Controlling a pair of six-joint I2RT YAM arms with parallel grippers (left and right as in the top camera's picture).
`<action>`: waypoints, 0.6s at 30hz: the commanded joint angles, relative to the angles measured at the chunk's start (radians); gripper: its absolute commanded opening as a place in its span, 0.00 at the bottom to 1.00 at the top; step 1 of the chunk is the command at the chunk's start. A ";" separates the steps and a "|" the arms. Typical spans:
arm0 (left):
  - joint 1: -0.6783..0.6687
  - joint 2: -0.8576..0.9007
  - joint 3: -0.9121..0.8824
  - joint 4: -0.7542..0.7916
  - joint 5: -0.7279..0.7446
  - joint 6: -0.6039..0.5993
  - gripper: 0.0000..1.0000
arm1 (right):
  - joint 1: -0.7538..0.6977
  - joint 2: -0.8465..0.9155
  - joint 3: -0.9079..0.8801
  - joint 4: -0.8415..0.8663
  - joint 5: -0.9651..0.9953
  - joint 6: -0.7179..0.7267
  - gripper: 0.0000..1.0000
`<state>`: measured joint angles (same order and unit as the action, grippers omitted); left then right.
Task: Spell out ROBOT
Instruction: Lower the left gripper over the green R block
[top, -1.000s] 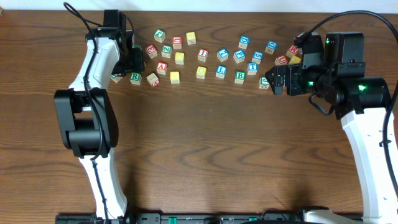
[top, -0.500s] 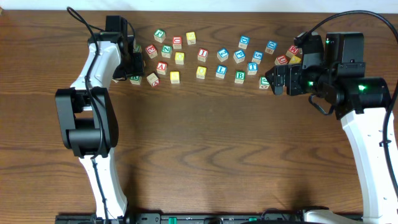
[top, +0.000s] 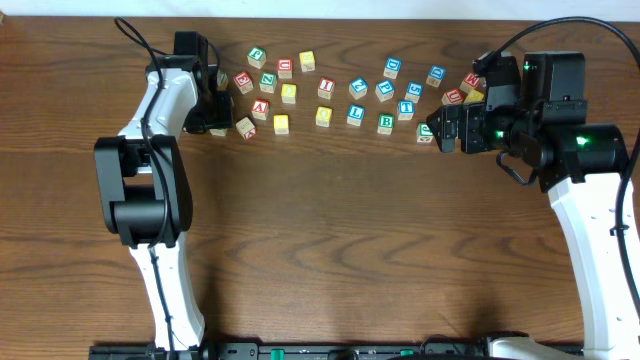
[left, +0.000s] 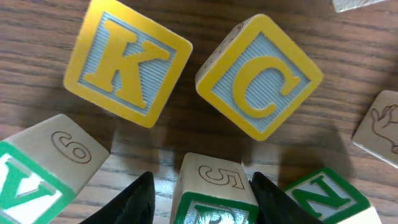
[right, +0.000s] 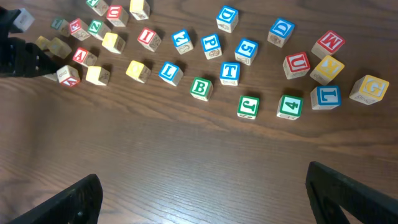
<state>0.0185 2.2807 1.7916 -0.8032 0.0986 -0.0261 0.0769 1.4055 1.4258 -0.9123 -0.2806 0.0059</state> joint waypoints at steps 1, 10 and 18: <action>0.002 0.014 -0.010 -0.002 -0.013 0.002 0.47 | -0.003 0.003 0.018 -0.002 0.001 -0.015 0.99; 0.002 0.010 -0.010 -0.010 -0.013 0.002 0.31 | -0.003 0.003 0.018 -0.001 0.001 -0.015 0.99; 0.002 -0.070 -0.009 -0.026 -0.013 0.003 0.27 | -0.003 0.003 0.018 -0.002 0.001 -0.015 0.99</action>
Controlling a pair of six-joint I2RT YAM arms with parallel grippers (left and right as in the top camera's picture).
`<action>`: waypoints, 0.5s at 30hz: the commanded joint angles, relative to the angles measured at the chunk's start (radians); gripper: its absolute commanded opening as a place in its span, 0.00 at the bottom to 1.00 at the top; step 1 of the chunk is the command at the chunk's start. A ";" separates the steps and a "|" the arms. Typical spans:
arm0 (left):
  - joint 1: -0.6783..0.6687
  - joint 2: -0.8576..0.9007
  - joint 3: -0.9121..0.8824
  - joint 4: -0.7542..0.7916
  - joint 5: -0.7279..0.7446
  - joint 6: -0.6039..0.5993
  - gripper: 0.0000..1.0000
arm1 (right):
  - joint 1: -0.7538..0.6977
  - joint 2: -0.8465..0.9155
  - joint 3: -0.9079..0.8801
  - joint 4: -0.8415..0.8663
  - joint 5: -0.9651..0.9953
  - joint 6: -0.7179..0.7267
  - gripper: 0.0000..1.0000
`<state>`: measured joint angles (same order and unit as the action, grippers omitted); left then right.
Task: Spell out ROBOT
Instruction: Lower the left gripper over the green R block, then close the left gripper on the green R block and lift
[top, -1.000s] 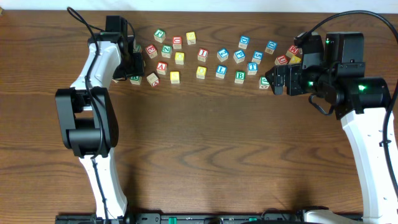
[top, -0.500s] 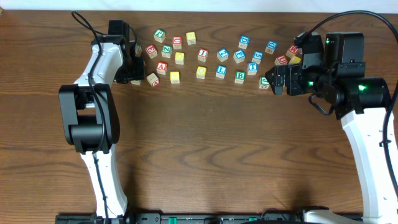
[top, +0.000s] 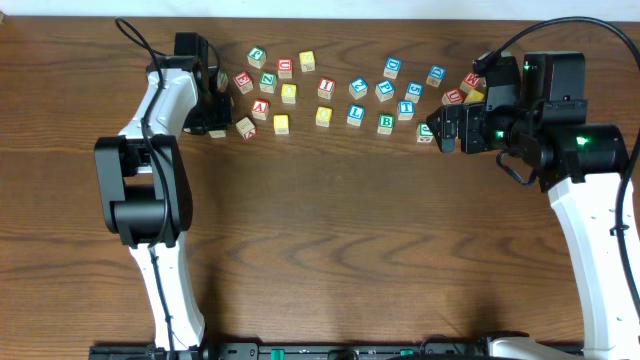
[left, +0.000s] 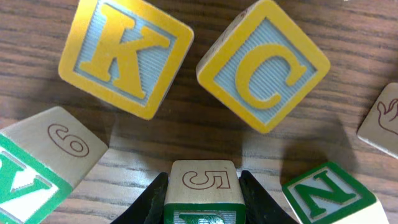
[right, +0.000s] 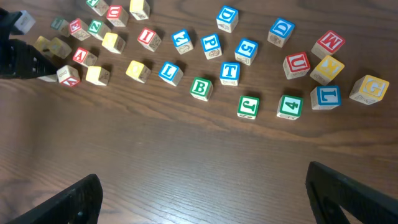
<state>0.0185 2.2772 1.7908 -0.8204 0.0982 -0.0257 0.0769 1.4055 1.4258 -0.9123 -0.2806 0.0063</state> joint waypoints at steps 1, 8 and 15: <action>0.002 -0.085 -0.008 -0.012 -0.013 0.002 0.27 | -0.003 0.003 0.018 -0.002 0.001 -0.015 0.99; -0.006 -0.240 -0.008 -0.067 -0.012 0.002 0.27 | -0.003 0.003 0.018 -0.002 0.001 -0.015 0.99; -0.085 -0.425 -0.008 -0.202 -0.008 0.002 0.27 | -0.003 0.003 0.018 -0.002 0.001 -0.015 0.99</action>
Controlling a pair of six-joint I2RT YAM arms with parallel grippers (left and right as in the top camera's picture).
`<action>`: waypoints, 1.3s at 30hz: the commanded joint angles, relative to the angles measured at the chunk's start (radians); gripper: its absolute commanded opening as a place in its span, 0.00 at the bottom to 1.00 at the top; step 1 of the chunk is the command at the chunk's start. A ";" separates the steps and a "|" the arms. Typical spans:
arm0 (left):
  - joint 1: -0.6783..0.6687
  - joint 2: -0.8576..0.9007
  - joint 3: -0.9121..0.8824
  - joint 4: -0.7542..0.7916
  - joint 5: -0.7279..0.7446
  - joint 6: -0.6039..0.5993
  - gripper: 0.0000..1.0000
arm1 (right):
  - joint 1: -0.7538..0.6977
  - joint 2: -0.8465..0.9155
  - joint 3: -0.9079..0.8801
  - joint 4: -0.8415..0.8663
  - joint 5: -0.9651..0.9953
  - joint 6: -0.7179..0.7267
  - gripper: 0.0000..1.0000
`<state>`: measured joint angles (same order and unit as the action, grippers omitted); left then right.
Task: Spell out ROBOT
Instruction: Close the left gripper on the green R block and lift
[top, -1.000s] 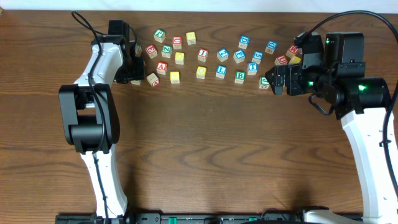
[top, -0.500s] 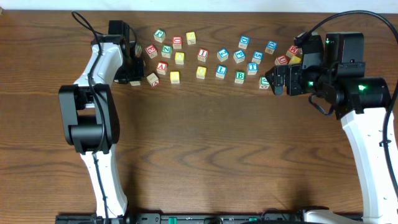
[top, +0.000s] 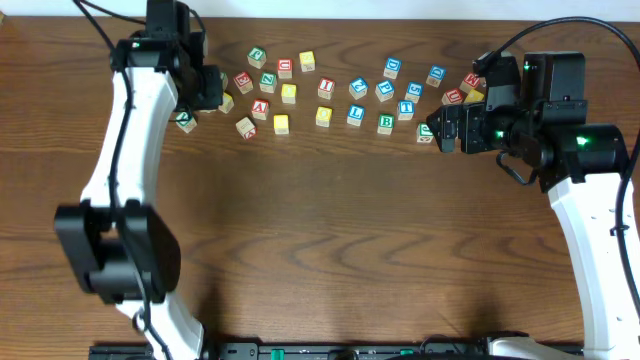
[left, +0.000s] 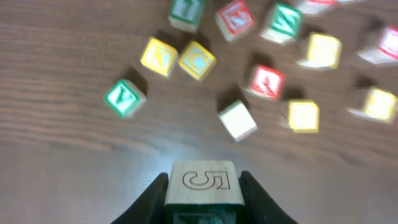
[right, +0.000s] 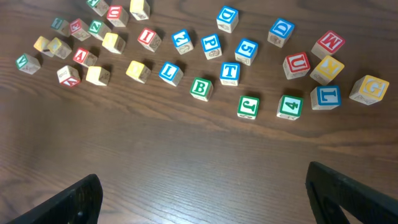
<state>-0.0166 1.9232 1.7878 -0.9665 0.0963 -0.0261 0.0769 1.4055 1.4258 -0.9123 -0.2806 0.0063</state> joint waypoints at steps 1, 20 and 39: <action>-0.067 -0.094 -0.005 -0.085 -0.006 0.002 0.27 | -0.003 0.003 0.018 -0.001 0.001 -0.015 0.99; -0.332 -0.139 -0.278 -0.119 0.002 -0.183 0.28 | -0.003 0.003 0.018 -0.001 0.001 -0.015 0.99; -0.355 0.037 -0.438 0.236 0.001 -0.196 0.28 | -0.003 0.003 0.018 -0.002 0.001 -0.015 0.99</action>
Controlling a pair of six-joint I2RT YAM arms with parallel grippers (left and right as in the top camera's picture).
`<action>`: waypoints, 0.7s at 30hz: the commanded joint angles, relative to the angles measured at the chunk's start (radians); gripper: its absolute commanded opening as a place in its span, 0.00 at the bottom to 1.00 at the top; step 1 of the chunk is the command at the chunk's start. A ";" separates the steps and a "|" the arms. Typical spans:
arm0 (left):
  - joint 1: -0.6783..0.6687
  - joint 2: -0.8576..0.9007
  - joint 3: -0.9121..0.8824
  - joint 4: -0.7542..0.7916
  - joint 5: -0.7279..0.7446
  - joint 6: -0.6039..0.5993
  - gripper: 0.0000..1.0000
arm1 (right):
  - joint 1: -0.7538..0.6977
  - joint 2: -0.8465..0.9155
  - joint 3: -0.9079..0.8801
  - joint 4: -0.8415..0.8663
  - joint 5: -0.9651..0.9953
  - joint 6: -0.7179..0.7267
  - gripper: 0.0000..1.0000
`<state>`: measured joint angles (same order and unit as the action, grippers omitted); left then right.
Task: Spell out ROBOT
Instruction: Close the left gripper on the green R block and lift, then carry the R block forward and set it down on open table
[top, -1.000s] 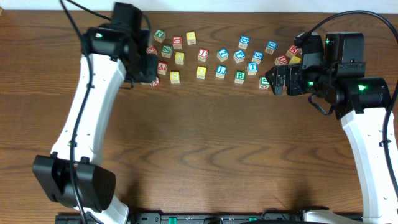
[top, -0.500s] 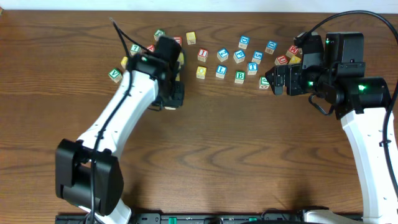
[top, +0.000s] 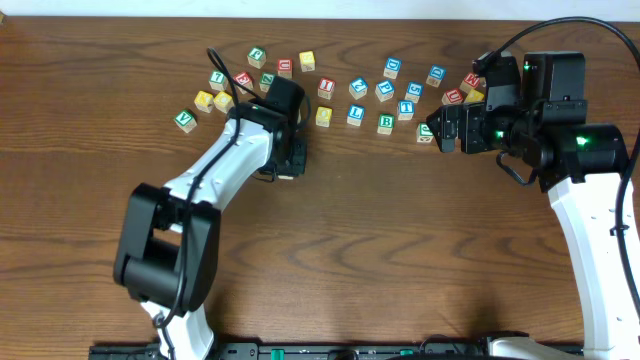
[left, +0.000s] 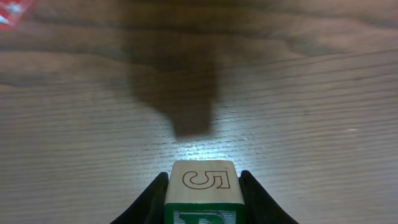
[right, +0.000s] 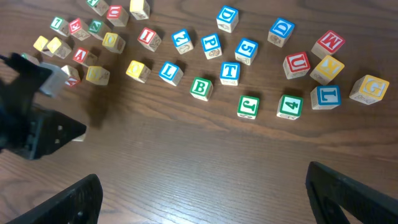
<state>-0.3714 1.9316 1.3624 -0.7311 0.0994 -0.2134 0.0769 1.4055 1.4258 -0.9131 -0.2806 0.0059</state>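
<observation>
My left gripper (left: 200, 189) is shut on a wooden block (left: 200, 179) with a 5 engraved on its side and a green letter face that is mostly hidden. It hangs low over bare wood, its shadow just ahead. In the overhead view the left gripper (top: 289, 162) is just in front of the block row's left part. The green B block (right: 200, 88) and blue T block (right: 229, 72) lie in the row. My right gripper (right: 211, 199) stands open and empty, raised over the table's right side.
Several letter and number blocks (top: 355, 88) are scattered in a band along the far side of the table. Yellow K and C blocks and a green V block (top: 184, 121) lie at its left end. The left arm (right: 34, 127) shows in the right wrist view.
My left gripper, still shut on the 5 block, has moved from high over the far-left blocks to a low spot right of there, just in front of the row. The right arm has not moved.
My left gripper was open around the 5 block among the K, C, V and N blocks. Then it was shut on it. Then it held the block high above the table, and now holds it low over bare wood in front of the row.
</observation>
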 joint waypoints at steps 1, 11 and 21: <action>0.000 0.038 -0.013 0.002 -0.002 -0.009 0.28 | -0.003 0.003 0.018 -0.001 0.001 -0.014 0.99; 0.000 0.095 -0.013 0.038 -0.003 0.002 0.28 | -0.003 0.003 0.018 -0.001 0.001 -0.015 0.99; 0.000 0.096 -0.013 0.068 -0.003 0.014 0.28 | -0.003 0.003 0.018 -0.001 0.001 -0.015 0.99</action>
<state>-0.3714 2.0151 1.3624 -0.6674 0.0994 -0.2096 0.0769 1.4055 1.4258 -0.9131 -0.2806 0.0059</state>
